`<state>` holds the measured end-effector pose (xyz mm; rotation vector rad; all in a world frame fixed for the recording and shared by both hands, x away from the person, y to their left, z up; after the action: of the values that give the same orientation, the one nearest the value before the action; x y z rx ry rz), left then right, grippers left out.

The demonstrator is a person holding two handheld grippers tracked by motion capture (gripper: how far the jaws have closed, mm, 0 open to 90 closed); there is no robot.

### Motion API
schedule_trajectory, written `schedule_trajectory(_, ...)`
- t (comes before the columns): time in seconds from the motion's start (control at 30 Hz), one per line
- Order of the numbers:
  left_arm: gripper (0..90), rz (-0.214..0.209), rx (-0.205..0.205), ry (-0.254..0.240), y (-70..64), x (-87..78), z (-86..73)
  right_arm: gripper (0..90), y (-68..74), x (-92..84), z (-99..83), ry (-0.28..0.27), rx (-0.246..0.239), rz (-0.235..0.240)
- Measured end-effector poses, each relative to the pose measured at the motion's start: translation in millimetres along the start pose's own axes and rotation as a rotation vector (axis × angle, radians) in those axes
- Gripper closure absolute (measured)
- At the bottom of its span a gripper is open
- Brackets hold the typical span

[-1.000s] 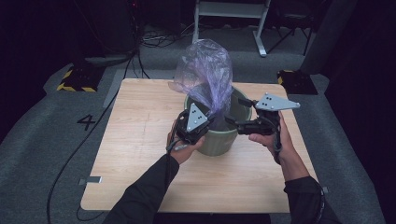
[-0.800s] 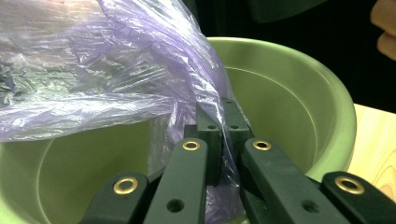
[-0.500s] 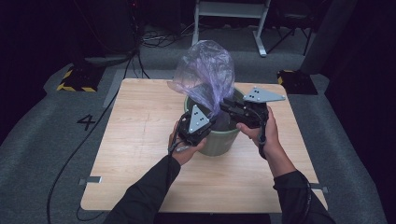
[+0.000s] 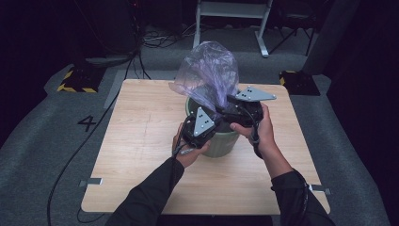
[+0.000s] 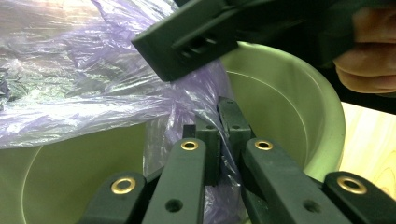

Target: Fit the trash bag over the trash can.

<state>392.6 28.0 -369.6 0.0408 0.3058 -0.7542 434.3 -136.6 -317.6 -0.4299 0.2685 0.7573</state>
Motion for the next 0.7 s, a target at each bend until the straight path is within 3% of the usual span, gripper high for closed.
schedule_trajectory(0.07, 86.6, -0.001, -0.002, -0.001, 0.8, 0.0, 0.1, 71.9, -0.9, 2.4, -0.5, 0.009, -0.005, 0.011)
schedule_trajectory(0.1, 84.0, 0.003, -0.004, -0.004, 1.7, -0.5, 0.2, 84.4, -0.3, 2.4, -0.6, 0.006, -0.009, 0.016)
schedule_trajectory(0.17, 80.7, 0.011, -0.009, -0.008, 2.2, -0.9, 0.4, 87.3, 0.0, 1.5, -0.5, 0.001, -0.015, 0.018)
schedule_trajectory(0.37, 34.0, 0.020, -0.065, 0.016, 10.1, -17.2, 7.4, 89.5, 1.2, -12.4, -1.9, -0.058, -0.057, 0.025)
schedule_trajectory(0.53, 27.0, 0.016, -0.113, 0.004, 23.2, -34.1, 9.4, 89.5, 4.0, -23.2, -6.3, -0.082, -0.096, 0.044)
schedule_trajectory(0.57, 26.2, 0.029, -0.129, -0.005, 32.5, -43.0, 10.1, 89.4, 6.3, -28.7, -9.2, -0.090, -0.119, 0.067)
schedule_trajectory(0.6, 25.9, 0.029, -0.129, -0.005, 32.5, -43.0, 10.1, 89.4, 6.3, -28.7, -9.2, -0.090, -0.119, 0.067)
schedule_trajectory(0.7, 24.8, 0.035, -0.155, -0.024, 48.7, -55.3, 11.9, 89.3, 9.6, -36.7, -13.7, -0.101, -0.153, 0.086)
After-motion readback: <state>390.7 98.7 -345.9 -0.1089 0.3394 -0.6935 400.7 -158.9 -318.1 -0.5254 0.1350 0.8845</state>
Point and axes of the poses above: each handheld gripper's, and its own axes: x roughly forward along the jaws, z roughly out of its top, y roughly to its left, the point moved 1 cm from there along x, roughly forward along the jaws, and after that the axes turned 12 degrees about -x, right-handed, at the moved point
